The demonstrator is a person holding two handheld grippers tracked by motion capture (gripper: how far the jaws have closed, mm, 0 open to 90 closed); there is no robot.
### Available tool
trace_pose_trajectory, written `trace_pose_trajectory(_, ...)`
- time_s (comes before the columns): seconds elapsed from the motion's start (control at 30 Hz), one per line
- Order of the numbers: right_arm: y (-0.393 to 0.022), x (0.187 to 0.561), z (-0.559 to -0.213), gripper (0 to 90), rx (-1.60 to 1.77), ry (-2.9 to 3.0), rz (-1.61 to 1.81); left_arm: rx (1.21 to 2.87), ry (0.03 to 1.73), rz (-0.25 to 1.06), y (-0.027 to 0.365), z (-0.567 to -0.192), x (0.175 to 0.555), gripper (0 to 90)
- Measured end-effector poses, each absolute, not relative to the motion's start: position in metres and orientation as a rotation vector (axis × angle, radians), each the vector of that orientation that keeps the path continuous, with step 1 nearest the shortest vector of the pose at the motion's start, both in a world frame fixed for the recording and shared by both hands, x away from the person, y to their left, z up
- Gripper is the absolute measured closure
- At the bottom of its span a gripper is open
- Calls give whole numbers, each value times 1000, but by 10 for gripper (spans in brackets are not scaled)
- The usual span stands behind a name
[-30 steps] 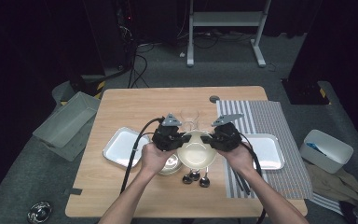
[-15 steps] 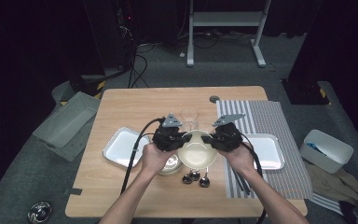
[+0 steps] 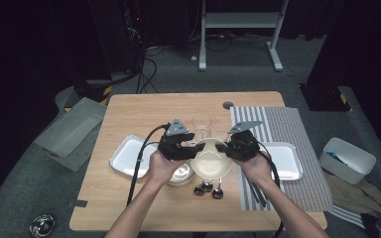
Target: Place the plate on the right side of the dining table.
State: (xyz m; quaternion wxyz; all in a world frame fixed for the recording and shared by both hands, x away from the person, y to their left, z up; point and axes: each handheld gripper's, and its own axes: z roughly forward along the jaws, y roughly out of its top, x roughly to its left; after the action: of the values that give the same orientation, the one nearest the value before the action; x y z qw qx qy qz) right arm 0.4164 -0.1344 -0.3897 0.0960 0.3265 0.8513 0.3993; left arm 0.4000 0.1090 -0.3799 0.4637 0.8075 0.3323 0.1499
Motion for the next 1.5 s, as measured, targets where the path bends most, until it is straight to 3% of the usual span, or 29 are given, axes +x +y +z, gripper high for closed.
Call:
trace_pose_trajectory(0.57,-145,417,-387,837,1009,2504,1189,1895,821,386,127,-374,390,371)
trace_pose_trajectory(1.5,-170,413,-382,836,1080,2447,1179,1863,894,450,154,-378,379,376)
